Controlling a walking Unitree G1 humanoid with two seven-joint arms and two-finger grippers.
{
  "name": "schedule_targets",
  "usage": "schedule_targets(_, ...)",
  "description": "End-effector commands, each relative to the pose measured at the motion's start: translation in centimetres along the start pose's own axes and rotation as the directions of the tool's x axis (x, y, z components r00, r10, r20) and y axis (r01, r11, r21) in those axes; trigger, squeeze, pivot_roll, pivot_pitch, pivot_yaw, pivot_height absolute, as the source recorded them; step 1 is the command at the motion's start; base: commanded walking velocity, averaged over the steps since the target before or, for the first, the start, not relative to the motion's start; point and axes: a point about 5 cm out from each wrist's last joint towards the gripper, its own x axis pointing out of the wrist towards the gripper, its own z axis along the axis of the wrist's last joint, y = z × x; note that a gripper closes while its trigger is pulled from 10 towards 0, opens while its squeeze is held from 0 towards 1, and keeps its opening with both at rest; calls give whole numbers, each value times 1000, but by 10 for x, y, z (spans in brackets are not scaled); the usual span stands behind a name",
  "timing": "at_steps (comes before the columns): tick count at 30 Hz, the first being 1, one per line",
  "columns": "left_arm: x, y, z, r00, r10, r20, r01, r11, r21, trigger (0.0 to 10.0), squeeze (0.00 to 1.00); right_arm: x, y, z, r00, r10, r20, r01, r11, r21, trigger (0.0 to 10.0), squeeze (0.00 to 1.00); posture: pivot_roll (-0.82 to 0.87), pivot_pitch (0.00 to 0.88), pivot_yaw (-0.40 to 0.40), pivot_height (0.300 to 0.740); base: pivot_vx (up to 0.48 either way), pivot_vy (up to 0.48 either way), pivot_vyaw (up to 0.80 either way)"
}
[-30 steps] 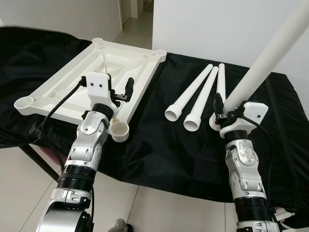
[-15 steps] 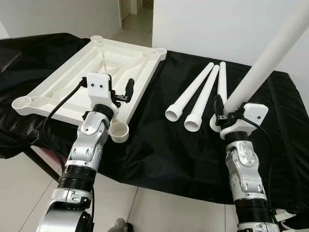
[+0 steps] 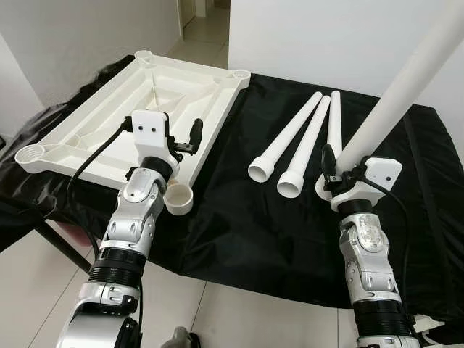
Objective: Building children table
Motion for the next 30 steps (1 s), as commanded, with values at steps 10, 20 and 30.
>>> schedule_targets(10, -1, 2, 1, 1000, -10, -7, 10, 1000, -6, 10000, 0, 0, 1, 2, 1000, 4, 6, -4, 1000, -7, 10000, 0, 39, 89, 5, 740, 0, 0, 0)
schedule_targets(20, 0, 2, 1, 1000, -7, -7, 7, 1000, -6, 10000, 0, 1, 1, 2, 1000, 3, 8, -3, 1000, -7, 10000, 0, 38, 87, 4, 740, 0, 188, 0)
schedule_targets(30, 0, 3, 1, 1000, -4, -10, 4, 1000, -7, 10000, 0, 1, 1, 2, 1000, 3, 9, -3, 1000, -8, 10000, 0, 40, 87, 5, 740, 0, 27, 0)
